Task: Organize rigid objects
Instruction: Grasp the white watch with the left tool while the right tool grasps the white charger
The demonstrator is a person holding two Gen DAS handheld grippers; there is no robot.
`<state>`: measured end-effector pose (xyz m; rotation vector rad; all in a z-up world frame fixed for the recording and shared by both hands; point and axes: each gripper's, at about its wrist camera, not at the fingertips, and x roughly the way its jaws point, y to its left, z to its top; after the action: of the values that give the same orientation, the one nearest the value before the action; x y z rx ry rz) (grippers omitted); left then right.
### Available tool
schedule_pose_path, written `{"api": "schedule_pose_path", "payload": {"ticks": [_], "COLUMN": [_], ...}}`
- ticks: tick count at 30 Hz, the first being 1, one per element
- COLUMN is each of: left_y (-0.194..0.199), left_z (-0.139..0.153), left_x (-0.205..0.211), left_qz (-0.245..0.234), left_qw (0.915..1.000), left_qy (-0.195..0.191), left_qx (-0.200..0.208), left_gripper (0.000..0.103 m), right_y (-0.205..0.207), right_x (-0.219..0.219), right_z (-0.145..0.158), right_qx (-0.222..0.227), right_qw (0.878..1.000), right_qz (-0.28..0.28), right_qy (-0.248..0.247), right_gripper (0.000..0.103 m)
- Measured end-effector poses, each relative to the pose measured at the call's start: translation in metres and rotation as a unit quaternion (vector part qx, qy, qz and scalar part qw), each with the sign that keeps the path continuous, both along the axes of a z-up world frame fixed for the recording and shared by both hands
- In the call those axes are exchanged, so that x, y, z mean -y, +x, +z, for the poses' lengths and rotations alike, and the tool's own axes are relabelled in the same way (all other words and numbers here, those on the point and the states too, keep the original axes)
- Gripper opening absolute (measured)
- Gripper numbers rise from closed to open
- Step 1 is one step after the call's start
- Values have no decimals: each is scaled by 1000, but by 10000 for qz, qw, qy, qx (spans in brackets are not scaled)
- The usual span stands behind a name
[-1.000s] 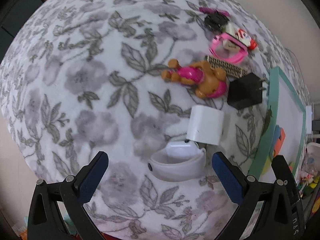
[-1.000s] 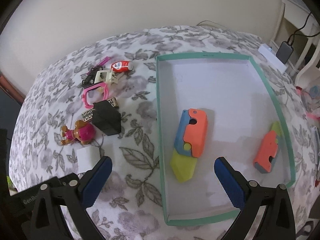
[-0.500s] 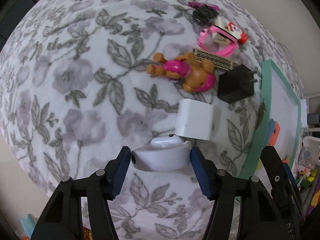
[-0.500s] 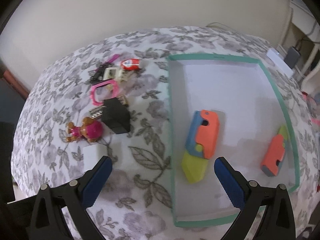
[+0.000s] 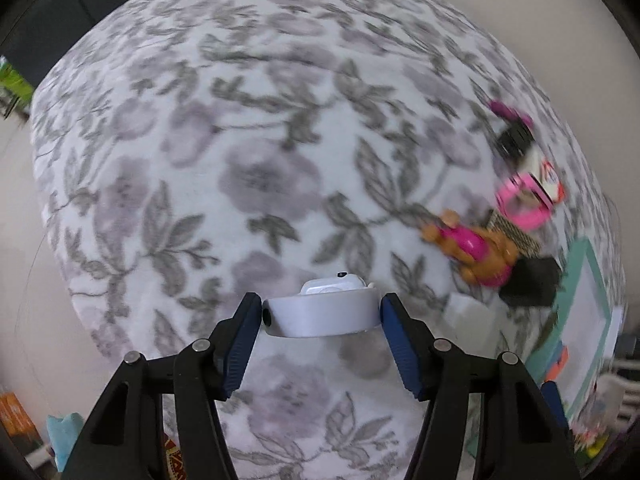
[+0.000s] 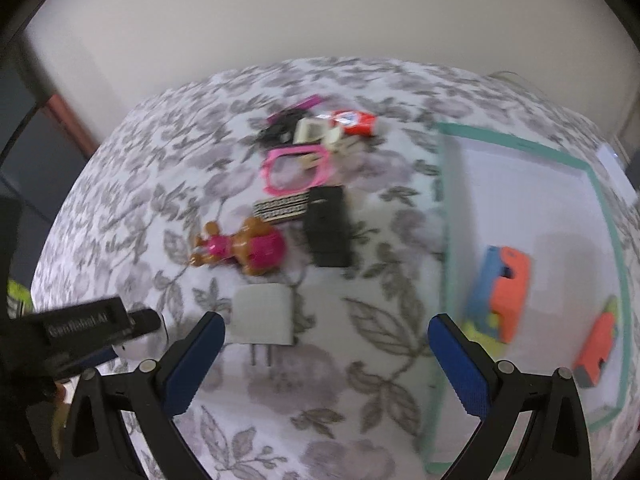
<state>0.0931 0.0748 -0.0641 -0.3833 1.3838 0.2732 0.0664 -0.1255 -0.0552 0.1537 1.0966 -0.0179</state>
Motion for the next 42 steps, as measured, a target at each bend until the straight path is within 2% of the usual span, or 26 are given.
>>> {"api": "schedule_pose_path", "payload": {"ticks": [3,6,9,13,15,23,30,37,42], "left_y": [1,0,2,3,2,7,8,12,13], "left_z": [2,3,1,-7,-8,-17,-15,2,25], "left_x": [-9,-10,-8,-19,-21,-11,-5,2,17], "left_qz": [134,209,256,252,247,212,98,-5,-301], "left_qw": [9999,9998,9997,9996,9996,9996,9997,9993,9964], "left_qy": [60,29,-10,-48,-49,54,185,318,424], "left_qx": [30,10,-48,-94,-107,-165,-125,188,665], "left_gripper": [63,63,63,63,63,63,63,63,63], "right_y": [5,9,13,16,17,16,7,-3,-7], "right_x": [-14,-25,-37,-48,-51,-63,-54,-22,-1], "right_z": [-8,-17,-28,-39,-44,-51,-45,-19,18], "right_qx": [-66,-159,-274,-404,-460,-418,-452,-287,144], "right_qw": [9998,9993,9982,9970,9965,9943,9958,9993,9998], "right_qz": [185,335,484,610,636,745,604,229,-25], "right_qy": [-32,-93,-203,-271,-271,-646,-517,-36,134], "right_gripper": [96,84,78,55,50,46,45,45,45]}}
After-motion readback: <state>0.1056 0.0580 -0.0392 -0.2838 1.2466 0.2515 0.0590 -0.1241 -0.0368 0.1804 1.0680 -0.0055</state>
